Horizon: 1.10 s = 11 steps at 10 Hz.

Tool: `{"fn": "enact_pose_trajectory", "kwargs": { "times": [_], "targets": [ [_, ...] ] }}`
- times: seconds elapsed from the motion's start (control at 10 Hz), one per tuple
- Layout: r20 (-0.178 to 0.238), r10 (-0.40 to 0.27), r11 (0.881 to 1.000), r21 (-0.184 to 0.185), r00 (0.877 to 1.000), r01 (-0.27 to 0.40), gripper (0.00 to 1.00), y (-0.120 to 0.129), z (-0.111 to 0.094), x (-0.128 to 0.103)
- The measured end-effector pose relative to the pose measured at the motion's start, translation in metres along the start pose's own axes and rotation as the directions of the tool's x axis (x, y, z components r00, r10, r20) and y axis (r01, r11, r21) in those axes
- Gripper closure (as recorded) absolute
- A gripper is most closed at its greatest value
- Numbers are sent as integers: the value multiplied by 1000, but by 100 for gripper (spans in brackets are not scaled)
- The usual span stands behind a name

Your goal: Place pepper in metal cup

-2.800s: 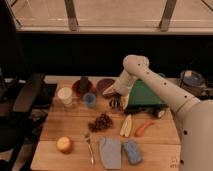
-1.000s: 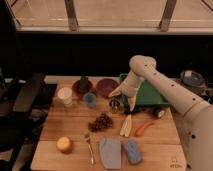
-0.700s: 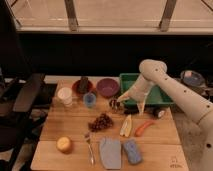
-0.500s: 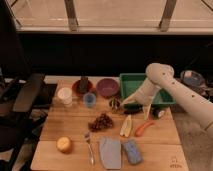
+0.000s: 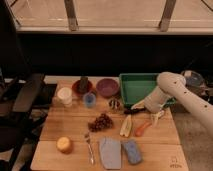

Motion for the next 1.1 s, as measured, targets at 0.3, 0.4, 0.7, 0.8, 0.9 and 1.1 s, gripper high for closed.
{"fn": "enact_pose_trajectory", "kwargs": {
  "times": [0.3, 0.4, 0.7, 0.8, 0.9, 1.1],
  "targets": [
    [-3, 2, 1000, -1, 1000, -2, 20, 0, 0, 1],
    [0, 5, 1000, -14, 1000, -5, 20, 1, 3, 1],
    [-4, 55, 997, -55, 999, -55, 20, 25, 24, 6],
    [-16, 65, 996, -60, 998, -66, 20, 30, 32, 9],
    [-27, 75, 995, -67, 997, -76, 20, 36, 40, 12],
    [-40, 88, 994, -65, 995, -91, 20, 42, 53, 18]
  ]
}}
